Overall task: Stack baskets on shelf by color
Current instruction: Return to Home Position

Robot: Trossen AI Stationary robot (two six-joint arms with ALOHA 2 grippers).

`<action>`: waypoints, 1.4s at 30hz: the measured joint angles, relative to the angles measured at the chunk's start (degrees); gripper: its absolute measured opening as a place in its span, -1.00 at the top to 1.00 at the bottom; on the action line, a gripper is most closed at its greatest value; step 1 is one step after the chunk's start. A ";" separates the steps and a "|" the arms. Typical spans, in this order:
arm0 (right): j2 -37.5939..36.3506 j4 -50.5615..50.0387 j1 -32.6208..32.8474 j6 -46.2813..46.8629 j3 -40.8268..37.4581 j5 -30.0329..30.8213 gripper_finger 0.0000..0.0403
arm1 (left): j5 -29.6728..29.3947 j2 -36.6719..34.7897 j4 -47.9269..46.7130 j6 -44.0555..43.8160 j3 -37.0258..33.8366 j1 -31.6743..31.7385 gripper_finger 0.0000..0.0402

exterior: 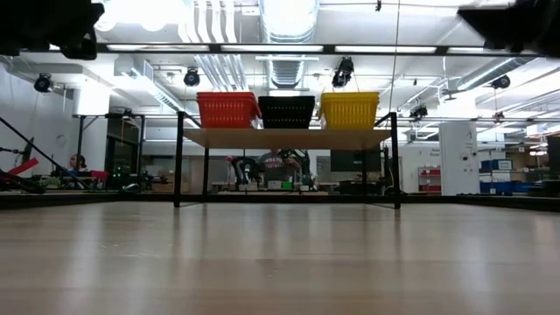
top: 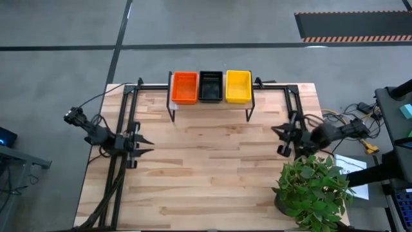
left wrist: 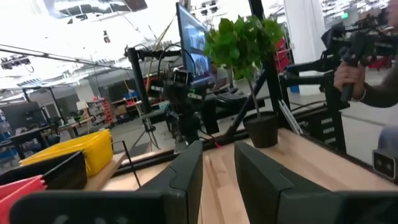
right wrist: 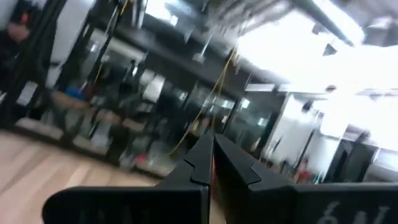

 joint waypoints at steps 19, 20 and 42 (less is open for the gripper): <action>4.02 -18.19 -0.53 41.22 -1.52 5.62 0.96 | 0.02 0.36 -0.09 0.01 -5.32 0.02 0.61; 3.52 -17.78 -0.77 36.67 -1.96 5.97 0.96 | 0.04 0.61 -0.10 0.01 -5.32 0.00 0.61; -0.20 -20.77 -22.02 26.65 -2.00 -17.01 0.96 | 0.04 0.88 0.04 0.01 -5.43 0.02 0.61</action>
